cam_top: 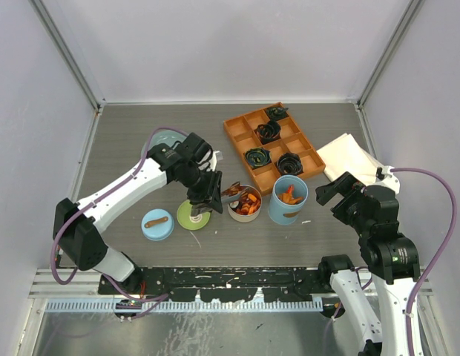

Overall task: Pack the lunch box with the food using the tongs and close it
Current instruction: Place the fake food in the packing box, then place the clamp at the center of the board.

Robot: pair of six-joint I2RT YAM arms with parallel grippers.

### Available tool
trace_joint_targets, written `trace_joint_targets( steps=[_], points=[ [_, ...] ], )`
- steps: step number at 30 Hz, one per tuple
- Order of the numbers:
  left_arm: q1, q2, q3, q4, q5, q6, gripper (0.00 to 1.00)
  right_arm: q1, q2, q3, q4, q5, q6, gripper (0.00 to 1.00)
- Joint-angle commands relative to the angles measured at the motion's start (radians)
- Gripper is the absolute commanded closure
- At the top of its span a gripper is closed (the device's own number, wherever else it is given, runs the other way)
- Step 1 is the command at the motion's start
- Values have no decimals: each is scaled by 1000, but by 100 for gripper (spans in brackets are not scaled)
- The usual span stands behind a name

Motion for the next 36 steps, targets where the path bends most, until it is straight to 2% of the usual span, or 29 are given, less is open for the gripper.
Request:
trace_joint_targets(
  steps=[1,6,9,12,14,19,23,28,32,36],
  points=[
    [-3,-14,28,47,5,-4,62,-3,0,12,28,10,-1,0],
    [-3,-18,41,41,-6,-3,62,-3,-3,11,25,12,-2,0],
    [4,-43,53,38,-63,-6,63,-4,-5,13,21,17,-4,0],
    [56,-99,37,45,-118,-21,64,-4,0,16,23,17,-4,0],
    [140,-152,8,51,-151,-28,65,-4,4,19,24,13,-7,0],
    [492,-319,-119,124,-165,-11,64,-3,0,20,24,18,-16,0],
    [699,-340,-183,169,-150,65,64,-3,3,22,24,19,-32,0],
    [875,-262,-266,268,-129,51,65,-3,20,31,26,24,-67,0],
    [998,-164,-340,374,-24,-1,66,-3,38,49,28,24,-100,0],
    [1038,-78,-336,398,-42,29,66,-3,46,50,32,25,-118,0]
  ],
)
